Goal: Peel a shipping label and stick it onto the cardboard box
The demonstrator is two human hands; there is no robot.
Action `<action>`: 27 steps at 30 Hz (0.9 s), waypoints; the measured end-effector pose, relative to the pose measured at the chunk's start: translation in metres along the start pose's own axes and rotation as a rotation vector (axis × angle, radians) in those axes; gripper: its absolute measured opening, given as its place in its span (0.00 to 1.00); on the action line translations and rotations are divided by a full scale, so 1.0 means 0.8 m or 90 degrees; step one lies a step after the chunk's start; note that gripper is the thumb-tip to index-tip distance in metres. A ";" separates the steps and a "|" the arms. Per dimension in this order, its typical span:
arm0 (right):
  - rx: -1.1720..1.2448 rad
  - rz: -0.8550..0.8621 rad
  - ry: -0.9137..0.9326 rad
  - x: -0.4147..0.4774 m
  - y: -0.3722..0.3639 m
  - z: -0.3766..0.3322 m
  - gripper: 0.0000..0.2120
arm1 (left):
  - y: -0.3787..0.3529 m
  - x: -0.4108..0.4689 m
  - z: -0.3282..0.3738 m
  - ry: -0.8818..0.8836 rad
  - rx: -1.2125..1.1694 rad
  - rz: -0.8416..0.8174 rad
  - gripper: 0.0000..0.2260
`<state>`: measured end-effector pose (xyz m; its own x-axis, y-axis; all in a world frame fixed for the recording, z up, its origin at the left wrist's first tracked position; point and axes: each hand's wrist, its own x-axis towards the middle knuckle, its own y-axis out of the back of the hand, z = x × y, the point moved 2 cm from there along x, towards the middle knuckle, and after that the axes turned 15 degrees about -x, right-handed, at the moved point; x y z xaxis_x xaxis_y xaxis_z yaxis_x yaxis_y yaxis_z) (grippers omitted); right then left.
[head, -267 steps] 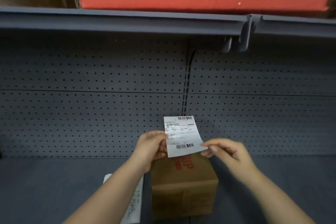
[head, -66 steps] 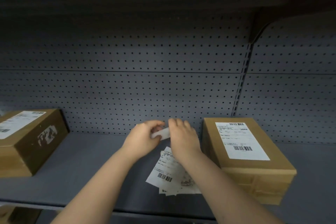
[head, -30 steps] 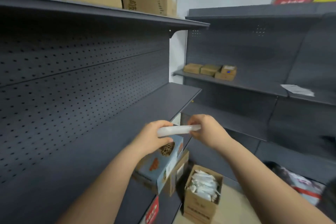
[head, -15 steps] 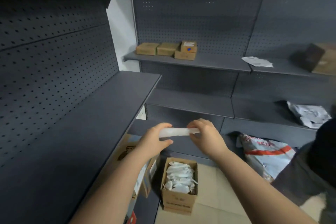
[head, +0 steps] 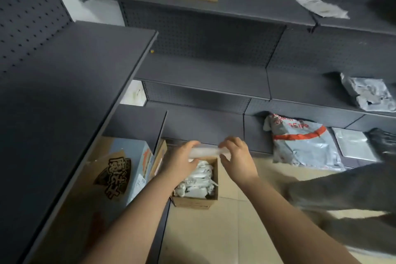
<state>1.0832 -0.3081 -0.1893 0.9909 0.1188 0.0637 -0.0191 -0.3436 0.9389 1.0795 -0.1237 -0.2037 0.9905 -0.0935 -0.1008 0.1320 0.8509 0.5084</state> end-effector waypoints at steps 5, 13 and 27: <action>-0.002 -0.046 -0.008 0.030 -0.101 0.042 0.14 | -0.047 0.040 -0.092 0.042 0.004 -0.007 0.21; 0.005 -0.131 -0.010 0.046 -0.293 0.104 0.16 | -0.138 0.083 -0.250 0.136 0.016 -0.004 0.21; 0.038 -0.255 -0.162 0.035 -0.461 0.169 0.28 | -0.219 0.096 -0.401 0.146 0.101 -0.017 0.28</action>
